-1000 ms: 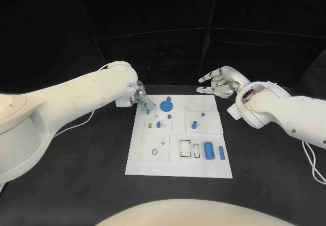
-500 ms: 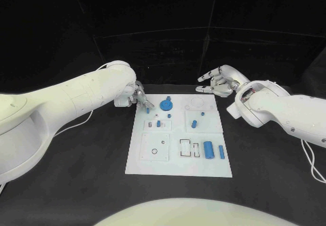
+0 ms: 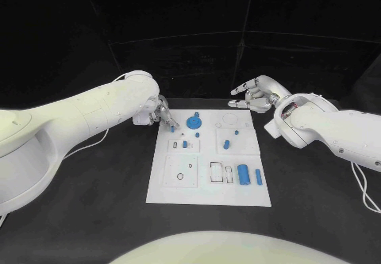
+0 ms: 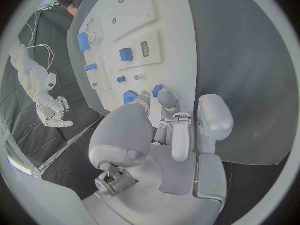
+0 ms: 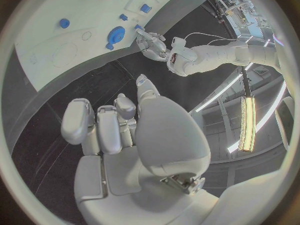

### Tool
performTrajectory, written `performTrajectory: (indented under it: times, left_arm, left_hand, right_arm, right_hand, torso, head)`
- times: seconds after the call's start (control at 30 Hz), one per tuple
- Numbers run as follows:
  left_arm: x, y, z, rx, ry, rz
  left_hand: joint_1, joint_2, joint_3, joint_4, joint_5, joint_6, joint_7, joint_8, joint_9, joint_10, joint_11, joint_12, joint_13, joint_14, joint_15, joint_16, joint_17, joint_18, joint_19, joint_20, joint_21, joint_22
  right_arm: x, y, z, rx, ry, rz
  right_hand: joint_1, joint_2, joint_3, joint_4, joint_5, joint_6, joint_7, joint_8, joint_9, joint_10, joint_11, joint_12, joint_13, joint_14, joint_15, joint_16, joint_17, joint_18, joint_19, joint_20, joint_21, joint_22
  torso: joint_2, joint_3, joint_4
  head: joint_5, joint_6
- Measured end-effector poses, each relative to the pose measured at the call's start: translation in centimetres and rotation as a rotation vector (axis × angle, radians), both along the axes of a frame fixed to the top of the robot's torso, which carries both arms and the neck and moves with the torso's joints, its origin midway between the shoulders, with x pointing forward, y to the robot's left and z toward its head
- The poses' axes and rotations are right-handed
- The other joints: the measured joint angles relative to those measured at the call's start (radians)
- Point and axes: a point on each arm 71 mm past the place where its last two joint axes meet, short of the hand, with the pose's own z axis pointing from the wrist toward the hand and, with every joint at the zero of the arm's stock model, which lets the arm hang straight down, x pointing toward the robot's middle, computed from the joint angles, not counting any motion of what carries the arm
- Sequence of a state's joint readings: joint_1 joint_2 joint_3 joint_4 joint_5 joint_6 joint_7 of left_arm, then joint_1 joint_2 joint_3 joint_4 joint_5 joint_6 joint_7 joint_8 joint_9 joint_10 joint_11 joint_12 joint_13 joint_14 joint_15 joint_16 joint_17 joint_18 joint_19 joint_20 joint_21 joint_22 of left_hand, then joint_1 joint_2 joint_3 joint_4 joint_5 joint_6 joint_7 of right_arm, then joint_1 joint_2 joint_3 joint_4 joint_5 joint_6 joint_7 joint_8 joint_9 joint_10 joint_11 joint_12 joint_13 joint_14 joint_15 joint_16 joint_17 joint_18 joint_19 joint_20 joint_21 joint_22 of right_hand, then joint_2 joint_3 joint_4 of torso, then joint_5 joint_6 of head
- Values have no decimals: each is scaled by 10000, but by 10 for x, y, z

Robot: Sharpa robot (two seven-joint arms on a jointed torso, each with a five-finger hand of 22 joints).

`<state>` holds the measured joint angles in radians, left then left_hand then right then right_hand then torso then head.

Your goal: Assemble the parts on the task board

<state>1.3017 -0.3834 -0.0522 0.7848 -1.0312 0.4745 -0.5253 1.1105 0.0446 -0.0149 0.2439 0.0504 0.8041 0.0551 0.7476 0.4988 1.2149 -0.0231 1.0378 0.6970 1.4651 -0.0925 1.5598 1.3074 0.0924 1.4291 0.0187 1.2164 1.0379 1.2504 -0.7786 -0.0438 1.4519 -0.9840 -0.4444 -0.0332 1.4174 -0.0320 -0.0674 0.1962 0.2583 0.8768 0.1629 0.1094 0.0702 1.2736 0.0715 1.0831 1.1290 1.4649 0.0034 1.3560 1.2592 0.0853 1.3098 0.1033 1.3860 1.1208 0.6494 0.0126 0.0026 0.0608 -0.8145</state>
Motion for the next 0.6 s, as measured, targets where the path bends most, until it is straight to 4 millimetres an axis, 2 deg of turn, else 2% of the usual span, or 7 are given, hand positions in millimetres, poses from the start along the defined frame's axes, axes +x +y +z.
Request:
performTrajectory:
  times: [0.17,0.33,0.4,0.5,0.53,0.6]
  left_arm:
    - [-1,-4,0,-10,48,-123]
    - [-3,-7,0,-26,69,-216]
    - [-3,-7,0,-30,70,-234]
    - [-3,-8,0,-41,52,-242]
    - [-3,-8,0,-45,42,-240]
    - [-3,-8,0,-68,12,-240]
  left_hand:
    - [67,67,1,-56,0,0,0,0,-31,-36,36,0,-15,0,0,0,0,0,0,0,0,0]
    - [286,286,57,-201,0,0,0,0,-83,-36,36,0,-67,0,0,0,0,0,0,0,0,-34]
    - [424,424,130,-295,0,-1,0,-39,-115,-72,72,0,-98,37,37,0,0,0,0,-1,0,-71]
    - [794,794,382,-546,0,0,0,-41,-162,-100,44,0,-127,37,37,0,0,0,-1,-1,-44,-98]
    - [967,967,551,-681,-1,-1,0,-88,-186,-109,34,0,-146,37,37,0,0,0,-1,-1,-44,-116]
    - [1315,1133,863,-939,-2,-27,-17,-117,-226,-186,27,-22,-186,37,36,0,0,1,-1,-1,-106,-151]
  right_arm:
    - [0,0,0,-2,1,2]
    - [0,1,0,-1,2,11]
    - [0,1,0,-2,3,9]
    - [0,1,0,-4,4,8]
    - [0,1,0,-4,4,8]
    - [0,1,0,-6,6,5]
  right_hand:
    - [22,22,0,0,0,0,0,0,0,0,0,0,0,0,0,0,0,0,0,0,0,-7]
    - [23,22,0,0,0,0,0,0,0,0,0,0,0,0,0,0,0,0,0,0,0,-7]
    - [22,22,0,0,0,0,0,0,0,0,0,0,0,0,0,0,0,-1,0,0,0,-6]
    - [22,22,0,0,0,0,0,0,0,0,0,0,0,0,0,0,0,-1,0,0,0,-6]
    - [22,22,0,0,0,0,0,0,0,0,0,0,0,0,0,0,0,-1,0,0,0,-6]
    - [22,22,0,0,0,0,0,0,0,0,0,0,0,0,0,0,0,0,0,0,0,-6]
  torso:
    - [0,0,0]
    - [0,0,0]
    - [0,0,0]
    - [0,0,0]
    - [0,-1,0]
    - [-1,-1,0]
  head:
    - [0,-7]
    - [-1,-24]
    - [-2,-27]
    - [-2,-38]
    - [-2,-47]
    - [-6,-49]
